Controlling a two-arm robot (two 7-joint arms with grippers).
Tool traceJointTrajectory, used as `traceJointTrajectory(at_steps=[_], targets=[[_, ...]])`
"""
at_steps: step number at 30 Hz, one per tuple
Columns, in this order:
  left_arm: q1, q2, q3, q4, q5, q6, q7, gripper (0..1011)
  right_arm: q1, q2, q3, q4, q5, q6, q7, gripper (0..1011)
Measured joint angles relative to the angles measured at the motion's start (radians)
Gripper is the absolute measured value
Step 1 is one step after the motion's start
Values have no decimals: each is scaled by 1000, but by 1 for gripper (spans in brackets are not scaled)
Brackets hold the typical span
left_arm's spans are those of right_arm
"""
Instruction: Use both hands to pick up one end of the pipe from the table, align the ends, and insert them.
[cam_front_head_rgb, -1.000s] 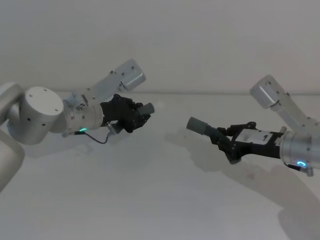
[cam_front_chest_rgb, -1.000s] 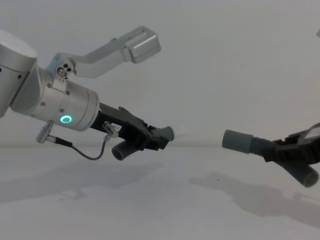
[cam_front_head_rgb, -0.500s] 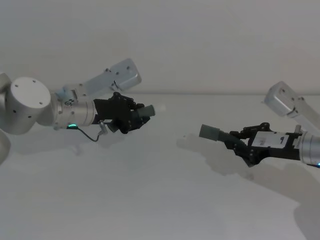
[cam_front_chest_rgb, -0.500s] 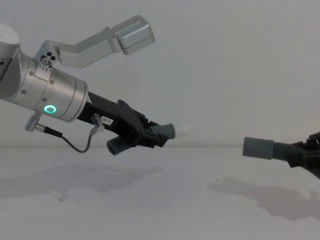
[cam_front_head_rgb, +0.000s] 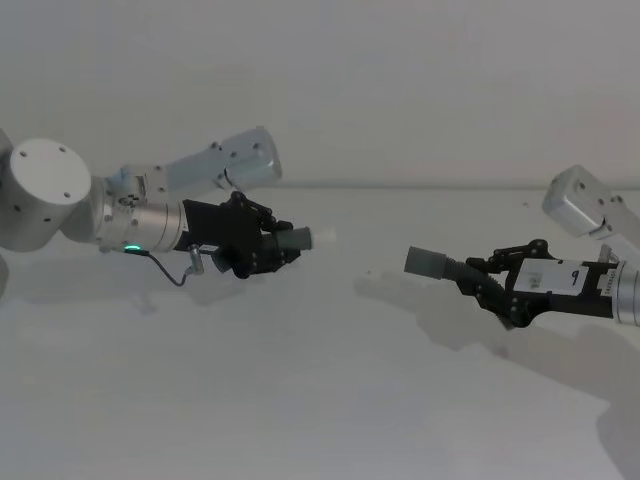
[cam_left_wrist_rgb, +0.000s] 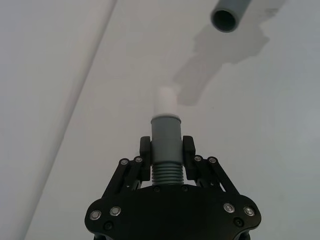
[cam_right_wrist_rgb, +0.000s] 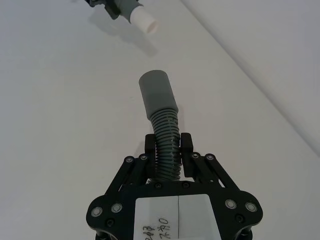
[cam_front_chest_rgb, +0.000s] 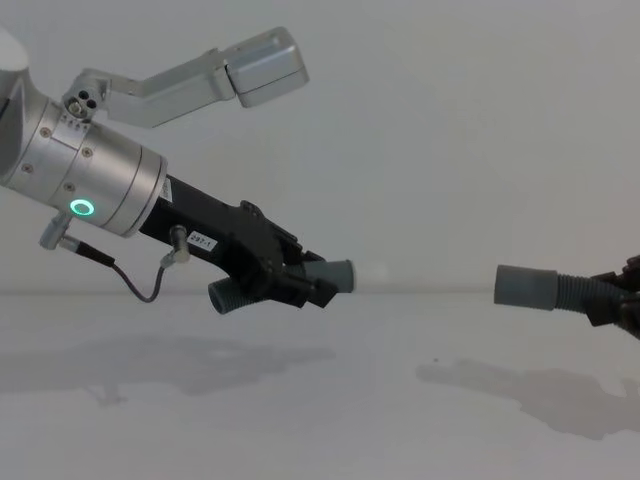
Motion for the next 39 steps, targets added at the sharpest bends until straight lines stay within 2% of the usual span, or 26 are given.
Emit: traceJointTrajectory(at_steps=[18,39], targets=[[-27,15,39,-11,-19,-28,-78,365,28,-25,-42,-1,-19,-11,38,283],[-29,32,59,-26,-49,-26,-106,365,63,-56,-79,19,-18,9,45,283]])
